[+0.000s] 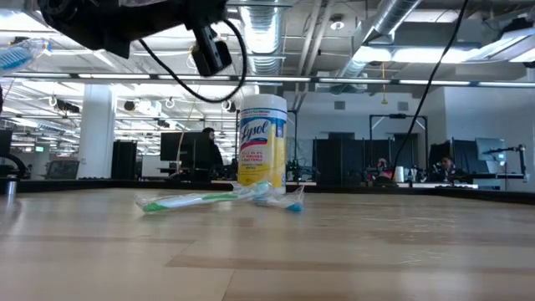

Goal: Pick & Place toothbrushing station
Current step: Put the purple toothbrush into the transparent organizer

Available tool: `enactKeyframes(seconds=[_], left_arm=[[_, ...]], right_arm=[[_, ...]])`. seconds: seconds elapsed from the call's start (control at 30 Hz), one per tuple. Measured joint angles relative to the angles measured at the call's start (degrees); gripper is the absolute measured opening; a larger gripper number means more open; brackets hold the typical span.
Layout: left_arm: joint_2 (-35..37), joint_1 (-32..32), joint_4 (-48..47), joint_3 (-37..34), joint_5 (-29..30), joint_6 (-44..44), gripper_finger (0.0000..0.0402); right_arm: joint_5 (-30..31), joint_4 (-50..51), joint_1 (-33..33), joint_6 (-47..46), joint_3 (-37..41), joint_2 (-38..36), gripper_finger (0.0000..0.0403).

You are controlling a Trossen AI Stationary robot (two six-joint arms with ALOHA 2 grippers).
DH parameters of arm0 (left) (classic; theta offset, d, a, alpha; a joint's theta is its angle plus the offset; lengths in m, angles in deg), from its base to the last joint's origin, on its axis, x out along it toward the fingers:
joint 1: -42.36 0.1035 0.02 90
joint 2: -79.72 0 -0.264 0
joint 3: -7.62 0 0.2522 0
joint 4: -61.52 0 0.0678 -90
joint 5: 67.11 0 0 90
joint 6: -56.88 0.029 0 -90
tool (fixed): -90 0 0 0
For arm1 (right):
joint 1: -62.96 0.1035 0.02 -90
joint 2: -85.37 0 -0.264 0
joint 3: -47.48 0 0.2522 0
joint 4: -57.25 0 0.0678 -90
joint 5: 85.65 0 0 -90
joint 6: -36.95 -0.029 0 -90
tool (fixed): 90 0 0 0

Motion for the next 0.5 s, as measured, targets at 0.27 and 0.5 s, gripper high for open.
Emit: enactKeyframes(seconds=[0.27,0.5], left_arm=[[12.2,-2.8,-2.2,-6.5,6.6,6.0,0.0007],[23.3,-8.0,-6.0,-11.7,12.8,12.6,0.0007]], right_arm=[[-0.2,6.6,0.7,-10.2,0.0,-0.8,0.0154],[-5.1,10.8,0.0,-20.5,0.0,-0.8,0.0148]])
